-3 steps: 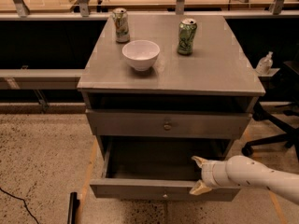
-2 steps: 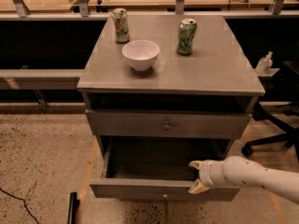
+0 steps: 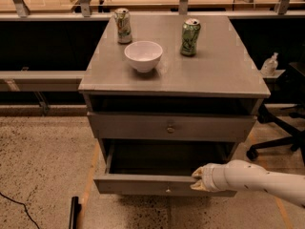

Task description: Close middle drawer

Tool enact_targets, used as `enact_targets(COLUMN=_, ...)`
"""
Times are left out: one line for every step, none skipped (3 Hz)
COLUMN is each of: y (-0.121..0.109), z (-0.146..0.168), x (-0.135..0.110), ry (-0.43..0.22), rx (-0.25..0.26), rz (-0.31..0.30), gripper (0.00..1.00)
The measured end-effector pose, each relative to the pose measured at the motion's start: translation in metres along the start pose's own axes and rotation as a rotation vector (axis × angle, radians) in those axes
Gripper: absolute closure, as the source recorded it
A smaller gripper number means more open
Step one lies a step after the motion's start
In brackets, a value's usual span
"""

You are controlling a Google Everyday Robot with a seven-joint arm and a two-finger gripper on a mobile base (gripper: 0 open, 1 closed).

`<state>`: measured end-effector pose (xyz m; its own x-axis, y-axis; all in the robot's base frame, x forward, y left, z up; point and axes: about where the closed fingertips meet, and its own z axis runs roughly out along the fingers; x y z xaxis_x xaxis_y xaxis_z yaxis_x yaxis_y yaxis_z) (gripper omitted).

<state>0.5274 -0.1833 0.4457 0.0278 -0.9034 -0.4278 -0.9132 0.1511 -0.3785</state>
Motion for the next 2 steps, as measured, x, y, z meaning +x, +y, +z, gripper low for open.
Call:
enact_targets(y=-0.004, z=0.0043, x=-0.0055, ry=0.005, rx=0.036, rz=-0.023, gripper=1.0)
enact_targets(y=-0.0062, z=0.0043, x=-0.0094, ry=0.009, rx=0.059, rz=-0.037, gripper=0.98)
